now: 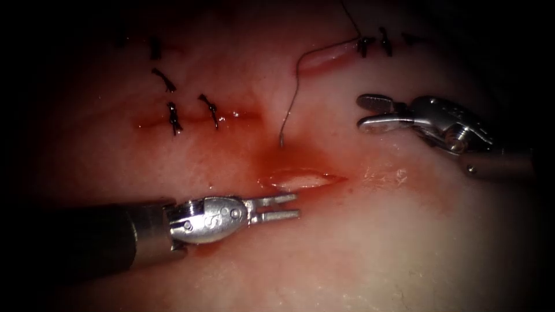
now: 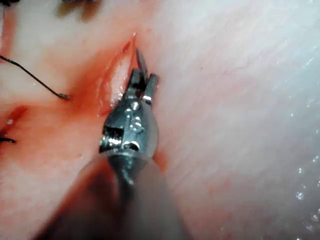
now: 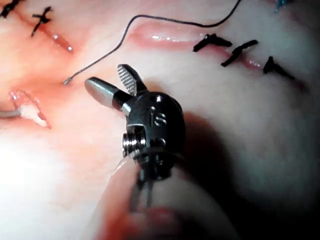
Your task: Wound Closure
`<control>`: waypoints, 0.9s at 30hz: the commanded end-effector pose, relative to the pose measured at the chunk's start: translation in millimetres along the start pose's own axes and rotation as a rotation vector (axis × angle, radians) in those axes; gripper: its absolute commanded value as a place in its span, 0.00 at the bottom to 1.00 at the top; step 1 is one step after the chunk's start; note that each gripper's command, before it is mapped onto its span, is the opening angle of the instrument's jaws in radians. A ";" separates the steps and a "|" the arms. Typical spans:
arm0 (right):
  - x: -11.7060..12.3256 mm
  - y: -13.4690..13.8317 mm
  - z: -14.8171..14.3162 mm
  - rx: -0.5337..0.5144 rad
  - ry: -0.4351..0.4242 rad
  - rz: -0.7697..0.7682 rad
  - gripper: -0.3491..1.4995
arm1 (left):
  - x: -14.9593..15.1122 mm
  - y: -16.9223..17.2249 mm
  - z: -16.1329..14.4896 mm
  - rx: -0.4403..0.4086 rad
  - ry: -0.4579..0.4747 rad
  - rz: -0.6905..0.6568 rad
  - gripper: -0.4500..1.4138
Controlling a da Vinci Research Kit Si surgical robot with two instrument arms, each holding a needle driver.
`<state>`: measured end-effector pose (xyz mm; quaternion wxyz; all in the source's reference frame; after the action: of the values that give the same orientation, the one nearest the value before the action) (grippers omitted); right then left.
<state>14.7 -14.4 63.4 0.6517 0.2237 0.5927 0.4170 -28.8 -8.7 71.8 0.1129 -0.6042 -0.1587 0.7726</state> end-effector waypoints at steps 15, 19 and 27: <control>-0.8 -3.3 4.0 0.019 -0.078 0.252 0.56 | 8.1 2.9 -3.6 -0.202 0.071 -0.286 0.00; -1.0 -3.8 4.6 0.014 -0.087 0.377 0.79 | 9.6 3.1 -4.5 -0.154 0.070 -0.118 0.00; -0.7 -4.5 4.6 0.013 -0.097 0.519 0.79 | 13.1 1.6 -6.0 0.027 0.003 0.240 0.00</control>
<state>19.3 -17.0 61.0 0.5496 0.3922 0.4842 0.5565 -25.4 -4.3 57.3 0.0225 -0.6171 -0.0566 0.7845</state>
